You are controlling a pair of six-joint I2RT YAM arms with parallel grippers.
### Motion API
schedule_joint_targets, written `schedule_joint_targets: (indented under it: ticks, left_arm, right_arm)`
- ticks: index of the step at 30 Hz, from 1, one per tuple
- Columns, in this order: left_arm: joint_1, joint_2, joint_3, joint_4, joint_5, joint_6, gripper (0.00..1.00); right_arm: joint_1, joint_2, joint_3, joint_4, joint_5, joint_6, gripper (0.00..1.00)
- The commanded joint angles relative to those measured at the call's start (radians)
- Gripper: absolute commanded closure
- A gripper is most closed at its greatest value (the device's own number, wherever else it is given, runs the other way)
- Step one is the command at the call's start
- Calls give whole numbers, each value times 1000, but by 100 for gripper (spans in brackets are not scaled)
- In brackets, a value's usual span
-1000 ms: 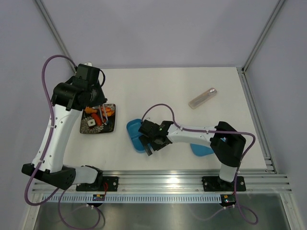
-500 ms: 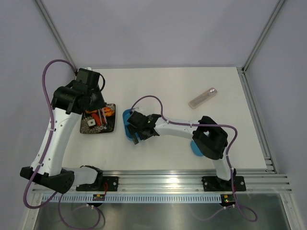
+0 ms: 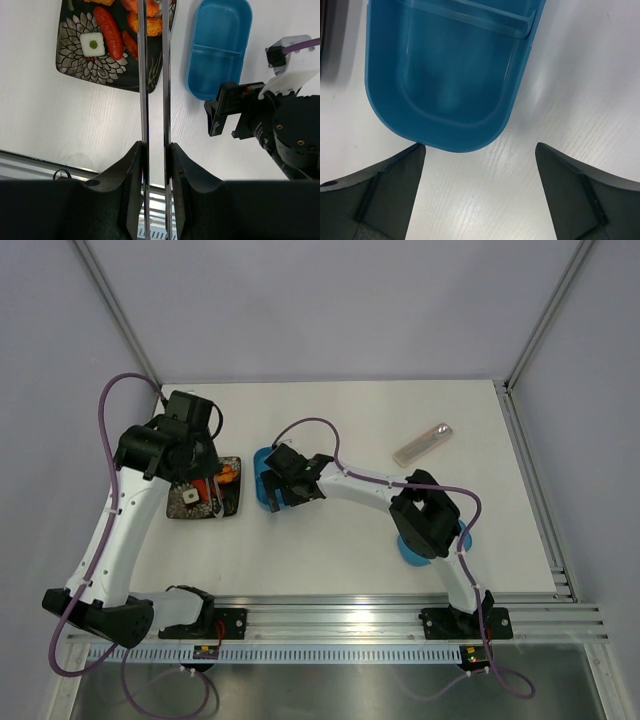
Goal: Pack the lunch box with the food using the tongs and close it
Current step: Move the packing box to the center of the board, then pick up the fake food from the plate.
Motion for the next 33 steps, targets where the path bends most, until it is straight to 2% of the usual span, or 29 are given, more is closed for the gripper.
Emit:
schedule_joint_targets:
  ticks: [1,4,7,12,17,21,25,33]
  left_arm:
    - [8,-7,-38,64,24,34,71]
    - [6,-6,-78,84,25,44,71]
    - [7,6,-107,78,16,42,70]
    - [7,14,-194,79,39,27,68]
    - [8,-21,-297,113,85,-10,57]
    - [6,-47,-383,159,120,-45,58]
    - [6,-76,-493,223,157,-90,64]
    - [2,-130,-515,279,131,-108,66]
  right_arm:
    - [-23,14,75,-30,-8,14,1]
    - [-33,16,118,-66,-13,-31,0]
    - [-43,-55,81,-57,-23,-32,0]
    - [-49,-268,-88,-41,16,5,1]
    - [-56,-449,-241,-98,81,51,0]
    - [-73,-538,-307,-175,142,71,1]
    - [-98,-612,-361,-198,161,69,1]
    - [-110,-647,-396,-229,178,37,1]
